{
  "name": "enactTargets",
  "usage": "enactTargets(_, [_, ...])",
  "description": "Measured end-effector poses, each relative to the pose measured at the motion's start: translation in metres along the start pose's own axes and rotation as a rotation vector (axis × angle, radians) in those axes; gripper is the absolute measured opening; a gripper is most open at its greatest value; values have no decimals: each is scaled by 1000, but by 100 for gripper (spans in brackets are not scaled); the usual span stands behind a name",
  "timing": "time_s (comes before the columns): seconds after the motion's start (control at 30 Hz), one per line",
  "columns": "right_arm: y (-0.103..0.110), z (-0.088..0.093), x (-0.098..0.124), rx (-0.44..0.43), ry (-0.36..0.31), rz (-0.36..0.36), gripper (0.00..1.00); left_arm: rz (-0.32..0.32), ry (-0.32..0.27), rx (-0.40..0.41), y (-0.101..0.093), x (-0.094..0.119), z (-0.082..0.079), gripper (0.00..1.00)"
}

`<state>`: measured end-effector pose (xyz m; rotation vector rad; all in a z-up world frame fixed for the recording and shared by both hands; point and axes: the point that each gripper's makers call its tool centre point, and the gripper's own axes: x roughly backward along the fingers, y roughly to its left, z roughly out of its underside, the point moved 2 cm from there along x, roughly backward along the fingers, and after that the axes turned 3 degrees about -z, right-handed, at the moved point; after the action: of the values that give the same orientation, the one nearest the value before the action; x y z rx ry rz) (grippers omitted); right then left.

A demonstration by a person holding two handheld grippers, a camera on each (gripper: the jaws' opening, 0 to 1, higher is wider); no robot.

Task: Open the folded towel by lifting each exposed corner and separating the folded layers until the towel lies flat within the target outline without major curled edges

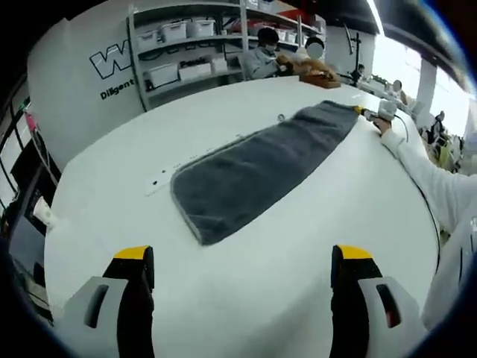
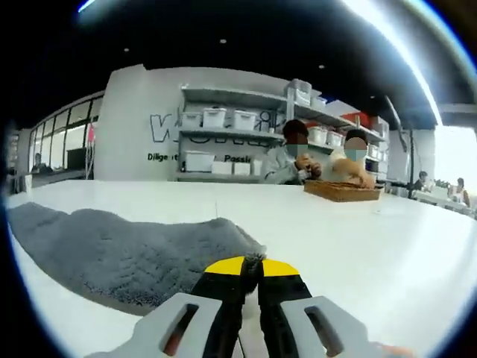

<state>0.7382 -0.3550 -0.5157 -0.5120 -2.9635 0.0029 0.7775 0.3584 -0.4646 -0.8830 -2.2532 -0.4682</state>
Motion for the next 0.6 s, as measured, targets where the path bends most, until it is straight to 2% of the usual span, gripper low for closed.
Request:
enactTargets(0.17, [1,0,6,9,-1,16,11,1,-10,10,4,3,-1,97])
enactTargets(0.33, [-2,0,24,-11,-21,38,22,7,-27,17,5,10,-5,98])
enactTargets(0.47, [6,2,39,-13,-24,7,33,14,-38,19,4,12,-7,98])
enactTargets(0.6, [19,8,56,14,3,-29,47,29,-50,19,2,14,-9,98])
